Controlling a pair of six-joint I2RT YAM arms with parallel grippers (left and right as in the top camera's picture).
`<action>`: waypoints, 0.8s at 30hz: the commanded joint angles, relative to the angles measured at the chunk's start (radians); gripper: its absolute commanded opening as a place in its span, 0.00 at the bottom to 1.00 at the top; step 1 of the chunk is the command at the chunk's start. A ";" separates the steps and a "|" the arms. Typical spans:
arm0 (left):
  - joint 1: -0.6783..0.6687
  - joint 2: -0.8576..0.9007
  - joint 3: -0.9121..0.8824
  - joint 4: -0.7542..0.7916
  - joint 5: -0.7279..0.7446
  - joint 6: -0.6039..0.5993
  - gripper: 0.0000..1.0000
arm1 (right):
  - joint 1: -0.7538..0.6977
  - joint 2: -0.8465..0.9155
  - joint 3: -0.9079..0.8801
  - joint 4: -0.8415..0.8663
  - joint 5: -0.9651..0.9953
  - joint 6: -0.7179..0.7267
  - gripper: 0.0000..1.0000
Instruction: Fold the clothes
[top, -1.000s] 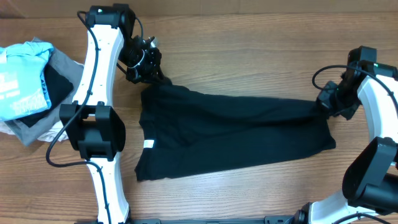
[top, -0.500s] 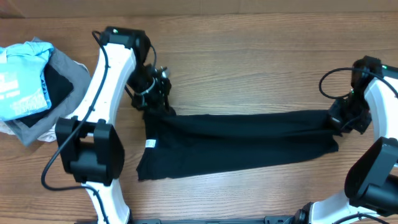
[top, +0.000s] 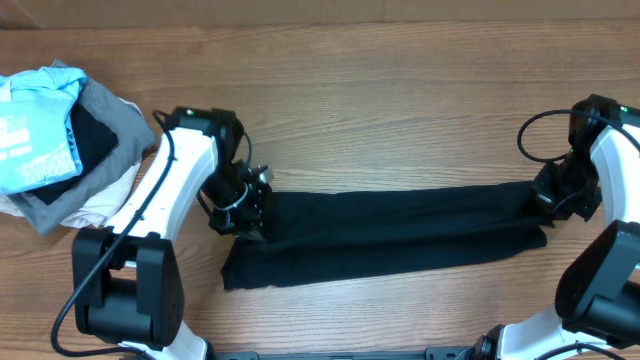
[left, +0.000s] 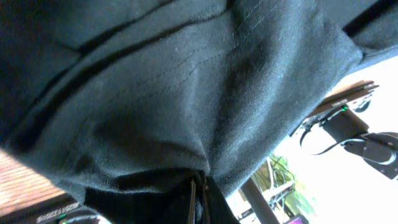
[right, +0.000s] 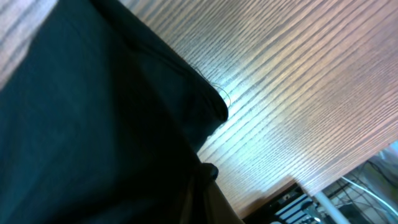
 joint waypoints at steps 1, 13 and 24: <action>-0.019 -0.026 -0.071 0.056 0.039 -0.031 0.04 | -0.006 -0.014 0.005 -0.007 0.022 -0.002 0.08; -0.022 -0.026 -0.098 0.057 -0.092 -0.046 0.37 | -0.006 -0.014 0.005 -0.038 0.021 -0.002 0.44; -0.024 -0.026 -0.099 0.245 -0.135 -0.160 0.43 | -0.006 -0.014 0.004 -0.005 -0.039 -0.147 0.54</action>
